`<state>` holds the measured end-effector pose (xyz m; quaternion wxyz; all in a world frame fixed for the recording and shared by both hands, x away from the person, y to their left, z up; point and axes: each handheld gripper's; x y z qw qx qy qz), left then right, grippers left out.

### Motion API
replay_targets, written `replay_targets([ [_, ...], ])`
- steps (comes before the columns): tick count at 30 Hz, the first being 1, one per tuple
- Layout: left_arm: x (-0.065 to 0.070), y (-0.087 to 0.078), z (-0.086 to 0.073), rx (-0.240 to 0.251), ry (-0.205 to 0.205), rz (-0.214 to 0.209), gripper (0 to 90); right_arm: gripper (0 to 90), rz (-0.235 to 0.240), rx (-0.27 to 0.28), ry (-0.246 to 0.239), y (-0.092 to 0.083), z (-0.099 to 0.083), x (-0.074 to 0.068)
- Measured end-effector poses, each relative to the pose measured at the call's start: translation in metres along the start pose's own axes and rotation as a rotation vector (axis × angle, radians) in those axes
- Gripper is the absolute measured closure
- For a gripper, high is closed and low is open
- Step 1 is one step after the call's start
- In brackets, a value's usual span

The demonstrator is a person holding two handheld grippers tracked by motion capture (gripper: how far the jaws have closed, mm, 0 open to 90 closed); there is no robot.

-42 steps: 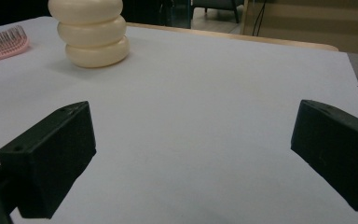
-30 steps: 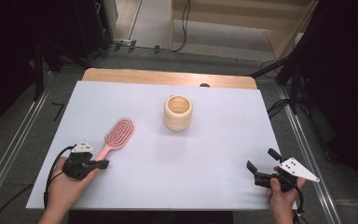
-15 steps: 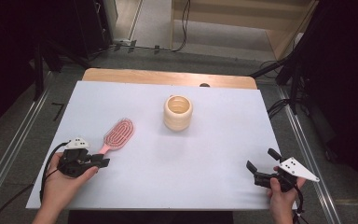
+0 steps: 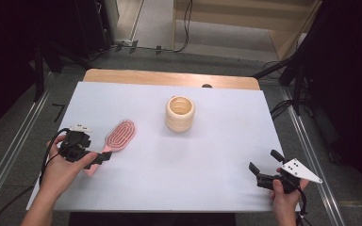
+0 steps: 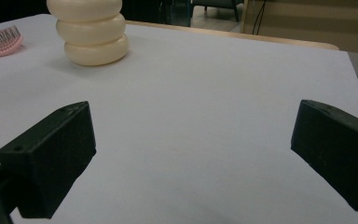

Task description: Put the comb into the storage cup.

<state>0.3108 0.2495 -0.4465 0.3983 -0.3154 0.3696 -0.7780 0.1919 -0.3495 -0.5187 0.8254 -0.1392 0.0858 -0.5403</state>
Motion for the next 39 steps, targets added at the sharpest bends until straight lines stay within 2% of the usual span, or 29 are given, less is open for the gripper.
replay_targets([
  [2, -0.002, 0.004, 0.005, -0.028, -0.005, 0.0, 0.0, 0.0, -0.001, 0.001, -0.001, 0.0, 0.0, 0.0],
  [4, -0.002, 0.009, 0.009, -0.046, -0.012, 0.023, 0.0, 0.0, 0.0, 0.003, 0.001, 0.0, 0.0, 0.0],
  [8, 0.0, 0.019, 0.011, -0.096, 0.016, 0.031, 0.2, 0.0, -0.001, 0.001, -0.001, 0.0, 0.0, 0.0],
  [13, 0.003, 0.029, 0.009, -0.117, 0.014, 0.107, 20.3, 0.0, -0.002, 0.002, -0.001, 0.0, 0.0, 0.0],
  [15, 0.003, 0.032, 0.008, -0.121, 0.007, 0.118, 36.4, 0.0, -0.003, 0.0, -0.002, 0.0, 0.0, 0.0],
  [19, 0.005, 0.038, 0.006, -0.133, 0.024, 0.138, 49.8, 0.0, -0.002, 0.0, -0.005, 0.001, 0.0, 0.0],
  [22, 0.007, 0.039, 0.007, -0.131, 0.031, 0.158, 54.4, 0.0, -0.004, 0.0, -0.009, 0.001, 0.0, 0.0],
  [25, 0.011, 0.041, 0.006, -0.125, 0.059, 0.185, 59.8, 0.0, -0.005, -0.002, -0.012, 0.001, 0.0, 0.0],
  [27, 0.011, 0.041, 0.005, -0.112, 0.059, 0.174, 67.6, 0.0, -0.005, -0.006, -0.01, 0.001, 0.0, -0.001],
  [29, 0.01, 0.04, 0.002, -0.092, 0.052, 0.167, 69.3, 0.0, -0.009, -0.008, -0.01, 0.001, 0.0, -0.001],
  [32, 0.008, 0.039, -0.001, -0.055, 0.061, 0.152, 69.7, 0.0, -0.004, -0.006, -0.003, 0.001, 0.0, 0.0],
  [36, 0.006, 0.039, -0.005, -0.008, 0.052, 0.14, 69.8, 0.0, 0.005, -0.003, 0.017, -0.001, 0.001, 0.002],
  [39, 0.005, 0.036, -0.007, 0.017, 0.058, 0.125, 69.8, 0.0, 0.01, -0.007, 0.014, -0.002, 0.003, 0.003],
])
Point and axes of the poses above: each handheld gripper's, and its own axes: y roughly forward along the jaws, z roughly out of its top, x roughly to its right, and after that the axes turned 5 degrees about -y, right-handed
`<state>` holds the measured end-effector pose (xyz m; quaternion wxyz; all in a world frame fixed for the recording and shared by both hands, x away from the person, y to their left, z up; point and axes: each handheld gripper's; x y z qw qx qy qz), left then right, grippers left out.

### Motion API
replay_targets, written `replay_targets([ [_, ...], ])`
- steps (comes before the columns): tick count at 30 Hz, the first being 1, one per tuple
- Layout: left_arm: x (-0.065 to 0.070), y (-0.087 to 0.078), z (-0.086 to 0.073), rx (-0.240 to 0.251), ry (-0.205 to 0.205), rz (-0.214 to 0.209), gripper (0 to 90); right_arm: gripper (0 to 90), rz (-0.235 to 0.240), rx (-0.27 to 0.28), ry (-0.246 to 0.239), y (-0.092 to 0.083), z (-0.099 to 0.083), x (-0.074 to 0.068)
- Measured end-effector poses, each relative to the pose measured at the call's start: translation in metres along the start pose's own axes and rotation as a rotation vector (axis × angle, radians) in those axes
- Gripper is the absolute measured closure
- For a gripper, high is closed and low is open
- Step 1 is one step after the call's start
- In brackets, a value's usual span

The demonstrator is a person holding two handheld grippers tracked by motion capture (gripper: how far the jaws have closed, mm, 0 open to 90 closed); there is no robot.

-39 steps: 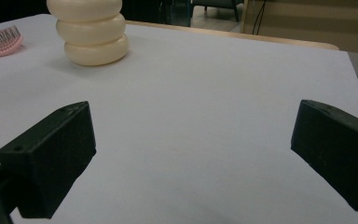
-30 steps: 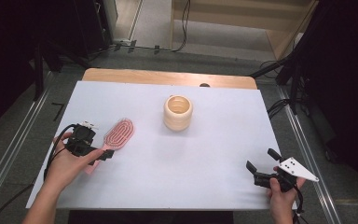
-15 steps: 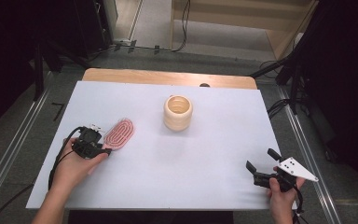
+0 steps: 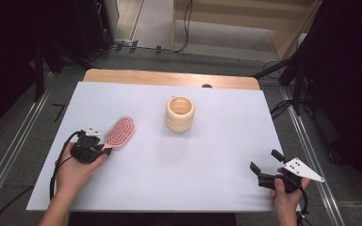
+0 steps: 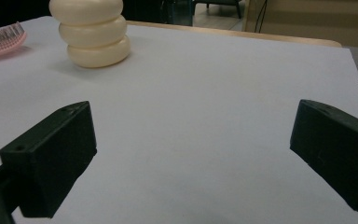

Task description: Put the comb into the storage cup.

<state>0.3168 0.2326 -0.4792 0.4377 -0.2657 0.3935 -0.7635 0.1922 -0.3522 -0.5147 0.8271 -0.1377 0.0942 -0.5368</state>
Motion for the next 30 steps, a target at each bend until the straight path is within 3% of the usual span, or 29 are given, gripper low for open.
replay_targets([
  [3, 0.0, -0.007, -0.002, 0.053, 0.007, -0.03, 70.0, 6.5, 0.002, 0.008, 0.008, -0.001, 0.002, 0.0],
  [6, 0.001, -0.01, -0.004, 0.086, 0.02, -0.031, 70.0, 6.4, 0.041, 0.012, 0.026, 0.001, 0.006, -0.003],
  [9, 0.004, -0.012, -0.004, 0.11, 0.018, -0.044, 70.0, 6.5, 0.061, 0.024, 0.006, 0.003, 0.013, -0.009],
  [13, 0.008, -0.016, -0.004, 0.149, 0.017, -0.063, 70.0, 5.6, 0.09, 0.039, -0.016, 0.006, 0.025, -0.021],
  [15, 0.011, -0.018, -0.003, 0.162, 0.023, -0.071, 70.0, 0.0, 0.111, 0.052, -0.011, 0.008, 0.032, -0.027],
  [19, 0.015, -0.02, -0.002, 0.191, 0.029, -0.08, 70.0, 0.0, 0.142, 0.066, -0.01, 0.01, 0.043, -0.036],
  [22, 0.018, -0.022, -0.002, 0.21, 0.049, -0.126, 70.0, 0.0, 0.141, 0.056, -0.012, 0.016, 0.053, -0.045],
  [26, 0.024, -0.024, -0.001, 0.245, 0.055, -0.126, 70.0, 0.0, 0.175, 0.053, 0.002, 0.024, 0.064, -0.057],
  [30, 0.031, -0.027, -0.001, 0.274, 0.066, -0.131, 70.0, 0.0, 0.216, 0.072, -0.015, 0.032, 0.079, -0.072],
])
Point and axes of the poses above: each handheld gripper's, and its own axes: y roughly forward along the jaws, z roughly out of its top, x roughly to its right, and after that the axes turned 5 degrees about -y, right-handed
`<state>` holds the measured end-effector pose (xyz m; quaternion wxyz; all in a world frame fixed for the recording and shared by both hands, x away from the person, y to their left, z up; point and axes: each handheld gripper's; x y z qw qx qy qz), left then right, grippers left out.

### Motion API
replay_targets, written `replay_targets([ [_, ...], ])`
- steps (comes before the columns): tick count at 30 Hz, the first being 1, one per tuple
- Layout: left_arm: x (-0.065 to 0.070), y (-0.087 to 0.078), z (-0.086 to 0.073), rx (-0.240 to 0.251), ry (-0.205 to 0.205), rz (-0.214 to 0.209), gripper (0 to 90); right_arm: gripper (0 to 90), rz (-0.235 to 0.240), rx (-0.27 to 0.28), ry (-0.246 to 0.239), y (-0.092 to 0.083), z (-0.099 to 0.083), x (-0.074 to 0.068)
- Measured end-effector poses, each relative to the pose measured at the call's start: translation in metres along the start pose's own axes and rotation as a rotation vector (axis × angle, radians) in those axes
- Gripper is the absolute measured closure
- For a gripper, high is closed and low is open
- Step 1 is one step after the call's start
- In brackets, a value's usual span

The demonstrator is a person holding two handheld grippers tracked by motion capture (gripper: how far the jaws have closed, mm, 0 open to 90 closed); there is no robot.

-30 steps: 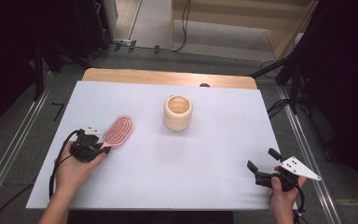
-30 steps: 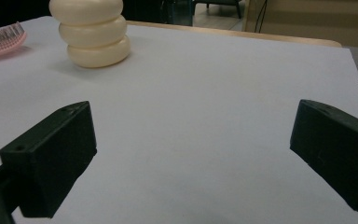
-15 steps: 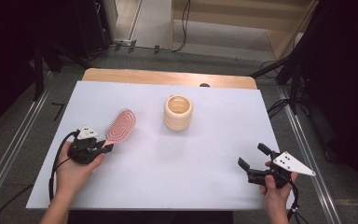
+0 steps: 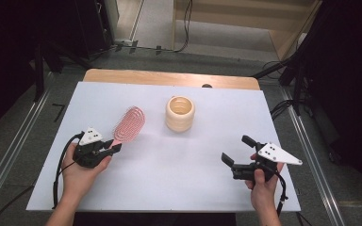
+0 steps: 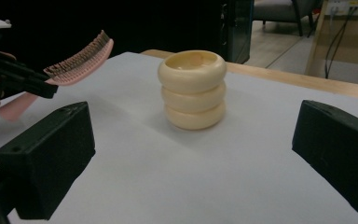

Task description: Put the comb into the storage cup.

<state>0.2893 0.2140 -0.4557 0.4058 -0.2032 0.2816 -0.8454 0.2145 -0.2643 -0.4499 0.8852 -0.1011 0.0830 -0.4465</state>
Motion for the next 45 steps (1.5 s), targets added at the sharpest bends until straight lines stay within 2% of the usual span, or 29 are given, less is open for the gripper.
replay_targets([
  [3, 0.005, 0.0, 0.0, 0.017, 0.011, -0.022, 70.0, 0.0, 0.037, 0.006, -0.022, 0.01, 0.012, -0.01],
  [9, 0.015, 0.0, 0.002, 0.046, 0.024, -0.029, 70.0, 0.0, 0.08, 0.007, -0.047, 0.03, 0.028, -0.025],
  [12, 0.018, 0.001, 0.004, 0.047, 0.018, -0.057, 70.0, 0.0, 0.1, 0.006, -0.045, 0.039, 0.034, -0.03],
  [15, 0.024, 0.004, 0.005, 0.058, 0.026, -0.066, 70.0, 0.0, 0.117, 0.004, -0.049, 0.049, 0.04, -0.033],
  [18, 0.03, 0.005, 0.009, 0.077, 0.031, -0.072, 70.0, 0.0, 0.114, -0.01, -0.035, 0.057, 0.047, -0.035],
  [23, 0.041, 0.005, 0.016, 0.141, 0.022, -0.093, 70.0, 0.0, 0.124, -0.006, -0.013, 0.065, 0.054, -0.038],
  [25, 0.047, 0.005, 0.016, 0.157, 0.037, -0.104, 70.0, 0.0, 0.128, -0.008, -0.005, 0.066, 0.054, -0.041],
  [27, 0.051, 0.005, 0.016, 0.171, 0.044, -0.115, 70.0, 0.0, 0.147, -0.003, 0.013, 0.067, 0.05, -0.043],
  [29, 0.057, 0.006, 0.015, 0.189, 0.051, -0.131, 70.0, 0.0, 0.171, -0.026, 0.019, 0.07, 0.047, -0.047],
  [31, 0.062, 0.007, 0.015, 0.18, 0.055, -0.156, 70.0, 0.0, 0.181, -0.027, 0.03, 0.07, 0.045, -0.049],
  [33, 0.068, 0.008, 0.014, 0.185, 0.065, -0.17, 70.0, 0.0, 0.203, -0.021, 0.06, 0.07, 0.043, -0.052],
  [35, 0.072, 0.008, 0.013, 0.192, 0.067, -0.182, 70.0, 0.0, 0.209, -0.025, 0.067, 0.07, 0.042, -0.056],
  [42, 0.085, 0.009, 0.009, 0.222, 0.087, -0.186, 70.0, 0.0, 0.255, -0.002, 0.102, 0.072, 0.045, -0.067],
  [45, 0.089, 0.01, 0.007, 0.235, 0.095, -0.188, 70.0, 0.0, 0.281, -0.009, 0.125, 0.074, 0.046, -0.071],
])
Point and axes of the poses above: each handheld gripper's, and its own axes: y roughly forward along the jaws, z roughly out of its top, x roughly to its right, and after that the axes turned 5 degrees about -y, right-handed
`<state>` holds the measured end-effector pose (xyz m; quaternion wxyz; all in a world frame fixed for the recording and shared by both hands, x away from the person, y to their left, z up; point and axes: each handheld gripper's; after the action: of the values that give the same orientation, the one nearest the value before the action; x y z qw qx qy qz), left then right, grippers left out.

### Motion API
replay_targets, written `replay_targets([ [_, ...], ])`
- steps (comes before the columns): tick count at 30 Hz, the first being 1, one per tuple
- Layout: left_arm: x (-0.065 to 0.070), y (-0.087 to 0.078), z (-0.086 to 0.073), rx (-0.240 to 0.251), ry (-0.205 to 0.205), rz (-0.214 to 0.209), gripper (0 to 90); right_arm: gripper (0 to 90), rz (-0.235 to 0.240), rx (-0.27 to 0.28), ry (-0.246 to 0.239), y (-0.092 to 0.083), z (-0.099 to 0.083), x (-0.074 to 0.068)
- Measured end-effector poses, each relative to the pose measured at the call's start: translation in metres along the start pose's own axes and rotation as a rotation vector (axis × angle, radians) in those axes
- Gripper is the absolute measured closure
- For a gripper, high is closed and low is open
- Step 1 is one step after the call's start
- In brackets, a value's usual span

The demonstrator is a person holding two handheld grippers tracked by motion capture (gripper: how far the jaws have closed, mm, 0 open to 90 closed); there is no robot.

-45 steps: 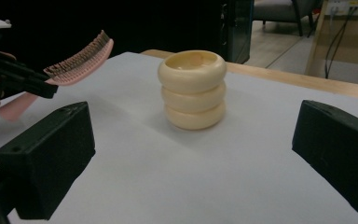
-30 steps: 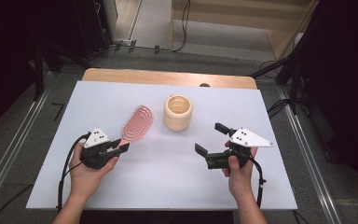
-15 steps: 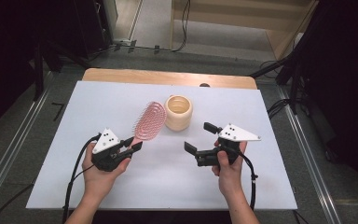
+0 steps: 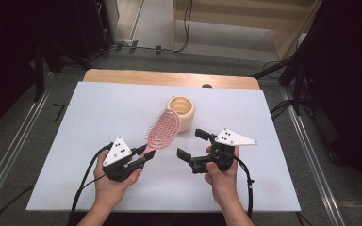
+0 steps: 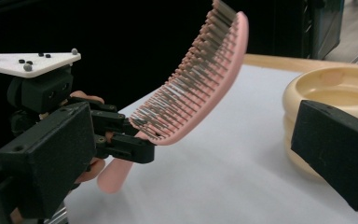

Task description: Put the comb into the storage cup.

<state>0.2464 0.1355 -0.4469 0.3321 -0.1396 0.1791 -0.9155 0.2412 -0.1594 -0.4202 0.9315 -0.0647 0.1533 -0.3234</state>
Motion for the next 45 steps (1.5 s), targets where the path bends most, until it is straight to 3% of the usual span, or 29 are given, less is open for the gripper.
replay_targets([
  [3, 0.004, 0.001, -0.003, 0.01, 0.003, -0.006, 70.0, 0.0, 0.01, -0.019, 0.015, 0.005, -0.001, -0.003],
  [5, 0.006, 0.002, -0.004, 0.017, 0.008, -0.008, 70.0, 7.3, 0.011, -0.025, 0.029, 0.007, -0.001, -0.004],
  [7, 0.009, 0.004, -0.005, 0.017, 0.008, -0.013, 70.0, 8.4, 0.019, -0.025, 0.043, 0.009, -0.002, -0.005],
  [14, 0.016, 0.008, -0.008, 0.021, 0.029, -0.013, 70.0, 13.5, -0.009, -0.057, 0.077, 0.015, -0.004, -0.007],
  [17, 0.019, 0.009, -0.009, 0.023, 0.029, -0.018, 69.9, 17.3, -0.037, -0.056, 0.095, 0.017, -0.004, -0.009],
  [25, 0.025, 0.012, -0.011, 0.025, 0.047, -0.014, 69.9, 21.9, -0.041, -0.033, 0.16, 0.02, -0.01, -0.007],
  [42, 0.036, 0.018, -0.015, 0.015, 0.069, -0.026, 69.9, 36.3, 0.013, -0.025, 0.254, 0.027, -0.019, -0.006],
  [45, 0.038, 0.02, -0.015, 0.011, 0.078, -0.023, 69.9, 41.7, -0.002, -0.026, 0.256, 0.027, -0.021, -0.006],
])
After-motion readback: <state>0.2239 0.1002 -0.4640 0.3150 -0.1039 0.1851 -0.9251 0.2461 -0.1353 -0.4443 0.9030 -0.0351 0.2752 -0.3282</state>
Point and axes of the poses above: each handheld gripper's, and its own axes: y roughly forward along the jaws, z roughly out of its top, x roughly to its right, and after that the axes turned 5 degrees about -y, right-handed
